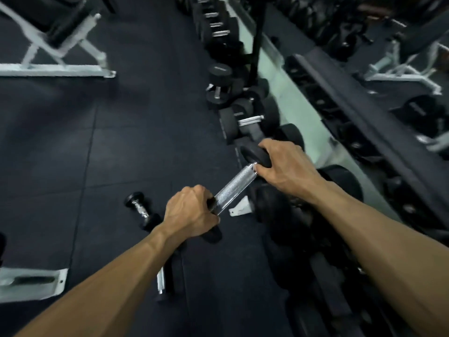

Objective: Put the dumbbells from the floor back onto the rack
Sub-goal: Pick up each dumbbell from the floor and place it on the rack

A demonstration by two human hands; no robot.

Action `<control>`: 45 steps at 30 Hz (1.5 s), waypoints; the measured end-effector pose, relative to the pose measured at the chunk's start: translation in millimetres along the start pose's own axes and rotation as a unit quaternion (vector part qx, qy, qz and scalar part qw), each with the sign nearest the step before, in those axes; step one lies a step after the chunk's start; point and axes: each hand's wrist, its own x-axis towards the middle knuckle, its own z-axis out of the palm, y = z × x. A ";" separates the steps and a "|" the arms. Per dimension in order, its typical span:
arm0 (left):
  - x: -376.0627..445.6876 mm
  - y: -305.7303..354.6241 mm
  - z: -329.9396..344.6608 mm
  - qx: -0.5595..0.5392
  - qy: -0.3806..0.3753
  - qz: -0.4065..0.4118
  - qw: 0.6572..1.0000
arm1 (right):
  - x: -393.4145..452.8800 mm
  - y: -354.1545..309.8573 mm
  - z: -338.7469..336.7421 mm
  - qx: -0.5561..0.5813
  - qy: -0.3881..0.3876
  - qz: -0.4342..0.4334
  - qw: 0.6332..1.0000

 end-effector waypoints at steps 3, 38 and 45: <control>7.0 73.8 17.6 0.012 -0.023 0.035 0.999 | -33.6 61.8 -37.8 -0.020 0.005 0.036 0.999; 115.9 477.9 158.8 -0.009 -0.204 0.063 0.977 | -140.0 464.1 -146.4 0.019 -0.009 0.226 0.974; 110.3 478.2 159.4 0.006 -0.177 0.094 0.980 | -144.2 467.6 -143.4 0.042 -0.005 0.240 0.970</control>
